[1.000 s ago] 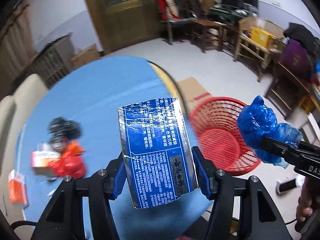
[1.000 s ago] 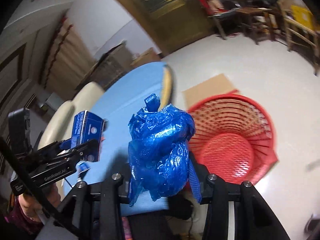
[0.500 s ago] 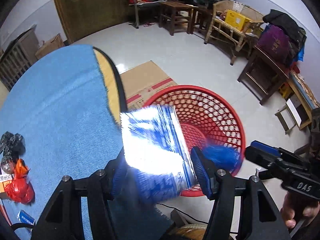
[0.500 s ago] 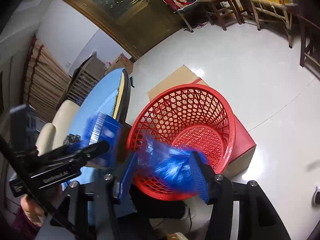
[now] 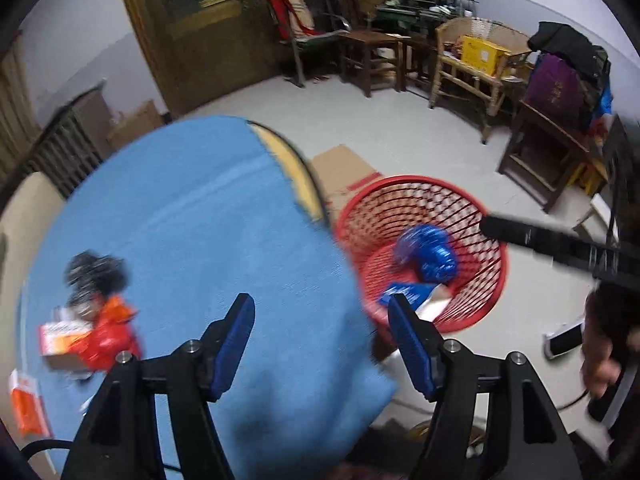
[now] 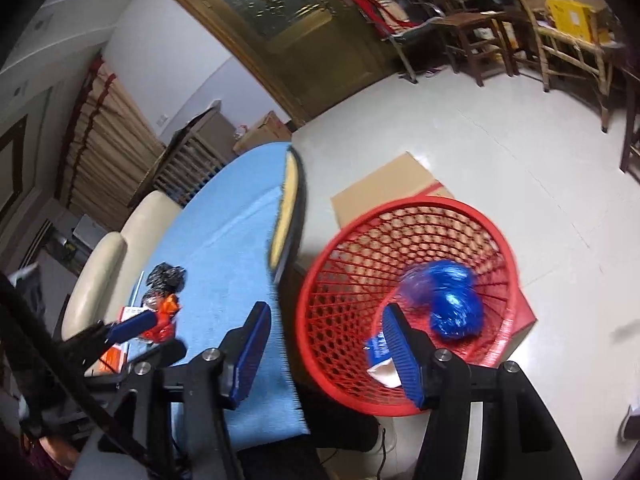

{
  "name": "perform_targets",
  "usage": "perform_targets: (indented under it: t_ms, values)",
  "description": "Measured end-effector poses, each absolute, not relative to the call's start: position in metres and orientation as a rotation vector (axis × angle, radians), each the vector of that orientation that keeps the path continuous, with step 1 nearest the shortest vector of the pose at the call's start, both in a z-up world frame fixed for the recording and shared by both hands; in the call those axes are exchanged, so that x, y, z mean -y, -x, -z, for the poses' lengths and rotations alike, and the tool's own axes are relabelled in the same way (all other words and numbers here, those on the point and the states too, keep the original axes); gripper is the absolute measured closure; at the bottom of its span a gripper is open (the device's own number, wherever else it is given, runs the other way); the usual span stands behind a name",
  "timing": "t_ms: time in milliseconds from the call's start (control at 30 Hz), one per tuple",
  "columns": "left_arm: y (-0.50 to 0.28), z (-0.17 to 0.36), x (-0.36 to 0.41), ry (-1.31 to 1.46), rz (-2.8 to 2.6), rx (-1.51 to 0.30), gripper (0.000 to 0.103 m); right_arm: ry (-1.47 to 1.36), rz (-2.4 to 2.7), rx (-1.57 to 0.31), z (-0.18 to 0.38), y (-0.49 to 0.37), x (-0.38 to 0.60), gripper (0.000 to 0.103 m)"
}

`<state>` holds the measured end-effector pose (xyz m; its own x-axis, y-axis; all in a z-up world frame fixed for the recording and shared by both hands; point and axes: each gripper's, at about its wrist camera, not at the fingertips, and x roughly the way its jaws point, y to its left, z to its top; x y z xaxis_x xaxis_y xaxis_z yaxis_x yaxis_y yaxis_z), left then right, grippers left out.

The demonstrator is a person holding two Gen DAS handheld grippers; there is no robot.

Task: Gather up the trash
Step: 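Drop the blue bag and blue carton into the red basket with both tools, then grasp the red plastic bag with the right tool while the left tool grasps the white foil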

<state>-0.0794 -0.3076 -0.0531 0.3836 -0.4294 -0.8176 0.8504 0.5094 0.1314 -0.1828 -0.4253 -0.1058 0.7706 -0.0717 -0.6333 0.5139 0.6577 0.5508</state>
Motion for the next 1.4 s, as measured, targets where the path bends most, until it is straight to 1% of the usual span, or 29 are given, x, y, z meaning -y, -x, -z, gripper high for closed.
perform_targets:
  t_ms: [233, 400, 533, 600, 833, 1033, 1233, 1300, 1333, 1367, 1400]
  values:
    - [0.049, 0.048, 0.190, -0.504, 0.657, -0.816, 0.033, -0.711, 0.229, -0.655, 0.090, 0.133, 0.383, 0.041]
    - [0.017, 0.058, 0.088, -0.313, 0.422, -0.896, 0.033, -0.637, 0.122, -0.721, 0.087, 0.085, 0.338, 0.041]
    - [0.006, 0.068, 0.028, -0.169, 0.308, -0.925, 0.033, -0.590, 0.045, -0.752, 0.084, 0.051, 0.302, 0.041]
    - [0.004, 0.074, 0.013, -0.128, 0.301, -0.937, 0.033, -0.564, 0.008, -0.768, 0.084, 0.034, 0.282, 0.041]
    - [-0.004, 0.096, 0.014, -0.054, 0.424, -1.024, 0.033, -0.467, -0.067, -0.833, 0.091, -0.009, 0.224, 0.041]
    - [-0.014, 0.104, 0.040, -0.040, 0.507, -1.059, 0.033, -0.464, -0.077, -0.850, 0.095, -0.054, 0.216, 0.041]
    - [-0.017, 0.117, 0.047, -0.044, 0.541, -1.067, 0.033, -0.444, -0.105, -0.890, 0.105, -0.115, 0.200, 0.041]
    - [-0.017, 0.119, 0.046, -0.036, 0.555, -1.070, 0.038, -0.427, -0.094, -0.909, 0.110, -0.130, 0.196, 0.041]
    - [-0.018, 0.120, 0.044, -0.030, 0.565, -1.075, 0.044, -0.420, -0.084, -0.919, 0.113, -0.136, 0.194, 0.041]
    - [-0.021, 0.121, 0.043, -0.017, 0.580, -1.079, 0.047, -0.412, -0.076, -0.934, 0.116, -0.143, 0.190, 0.041]
    - [-0.022, 0.121, 0.042, -0.006, 0.590, -1.078, 0.048, -0.394, -0.063, -0.958, 0.120, -0.150, 0.184, 0.041]
